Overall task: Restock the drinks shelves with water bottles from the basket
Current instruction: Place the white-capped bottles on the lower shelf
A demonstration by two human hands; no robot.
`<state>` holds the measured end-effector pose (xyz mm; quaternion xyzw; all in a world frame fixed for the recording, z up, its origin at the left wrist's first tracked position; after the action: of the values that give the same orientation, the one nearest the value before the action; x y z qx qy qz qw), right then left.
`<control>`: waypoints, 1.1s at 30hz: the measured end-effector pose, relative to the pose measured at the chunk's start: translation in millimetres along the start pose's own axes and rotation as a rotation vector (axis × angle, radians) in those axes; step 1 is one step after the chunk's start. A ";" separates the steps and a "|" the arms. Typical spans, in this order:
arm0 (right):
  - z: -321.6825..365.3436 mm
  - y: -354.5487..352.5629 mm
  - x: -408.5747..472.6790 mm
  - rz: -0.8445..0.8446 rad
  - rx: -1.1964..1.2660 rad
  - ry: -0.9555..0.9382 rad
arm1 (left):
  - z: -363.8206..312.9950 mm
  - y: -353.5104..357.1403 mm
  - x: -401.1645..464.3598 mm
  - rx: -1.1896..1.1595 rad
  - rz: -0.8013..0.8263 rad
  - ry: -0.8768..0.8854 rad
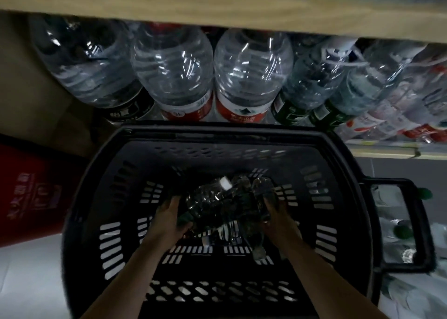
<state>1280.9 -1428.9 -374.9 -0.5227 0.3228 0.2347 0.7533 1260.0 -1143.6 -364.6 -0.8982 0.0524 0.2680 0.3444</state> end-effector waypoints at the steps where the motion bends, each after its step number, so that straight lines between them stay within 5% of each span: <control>1: -1.0 3.9 3.7 -0.003 0.031 -0.008 | 0.1 1.5 2.4 0.013 0.000 0.009; 17: 28.5 -66.4 -60.8 -0.018 -0.033 0.007 | -52.5 -37.3 -49.1 0.000 -0.002 0.017; 33: 179.2 -330.6 -324.1 0.269 0.655 -0.157 | -275.8 -271.0 -237.8 -0.176 -0.298 0.096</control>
<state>1331.7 -1379.4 116.4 -0.1869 0.3877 0.2554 0.8658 1256.0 -1138.3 89.2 -0.9344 -0.0886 0.1744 0.2976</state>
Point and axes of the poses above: each hand's wrist, its own x-axis towards the middle knuckle, its own y-axis out of the palm, z = x × y, the point moved 6 cm from there along x, towards the middle knuckle, and after that the axes turned 10 degrees about -x, right-handed, at the moved point
